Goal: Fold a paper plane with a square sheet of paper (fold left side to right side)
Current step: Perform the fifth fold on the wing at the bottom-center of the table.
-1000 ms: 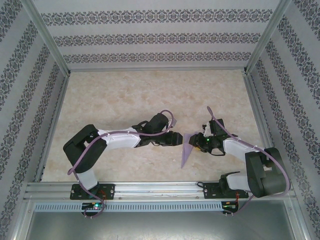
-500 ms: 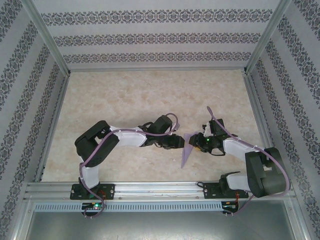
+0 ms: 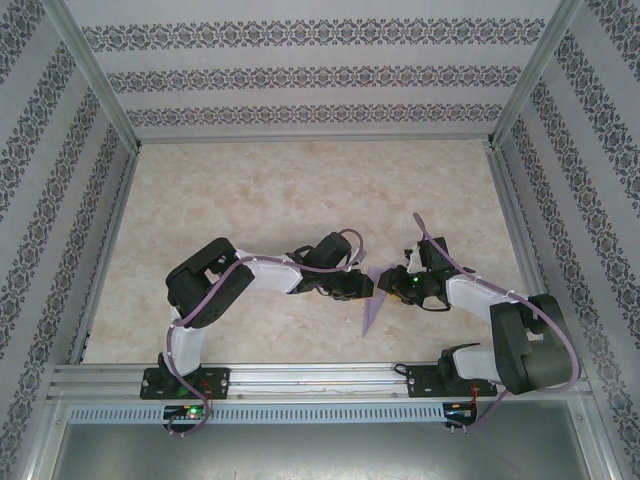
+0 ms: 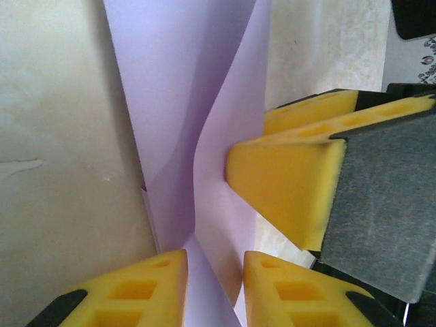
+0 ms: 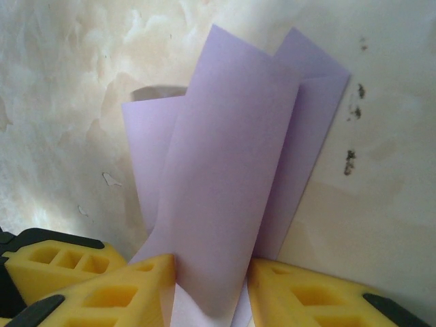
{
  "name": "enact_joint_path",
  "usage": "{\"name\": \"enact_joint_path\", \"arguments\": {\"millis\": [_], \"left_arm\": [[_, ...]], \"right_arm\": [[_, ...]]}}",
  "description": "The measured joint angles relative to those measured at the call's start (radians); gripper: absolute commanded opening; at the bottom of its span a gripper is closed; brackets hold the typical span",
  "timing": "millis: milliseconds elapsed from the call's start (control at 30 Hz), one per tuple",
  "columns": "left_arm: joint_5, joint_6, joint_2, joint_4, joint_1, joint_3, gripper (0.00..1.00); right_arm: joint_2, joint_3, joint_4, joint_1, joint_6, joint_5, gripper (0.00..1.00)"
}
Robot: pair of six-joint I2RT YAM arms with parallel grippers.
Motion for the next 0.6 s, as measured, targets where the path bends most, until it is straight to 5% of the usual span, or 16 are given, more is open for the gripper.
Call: {"name": "enact_joint_path", "arguments": {"millis": [600], "left_arm": [[-0.011, 0.005, 0.029, -0.003, 0.0, 0.017, 0.15]], "right_arm": [[0.02, 0.02, -0.016, 0.013, -0.019, 0.011, 0.38]]}}
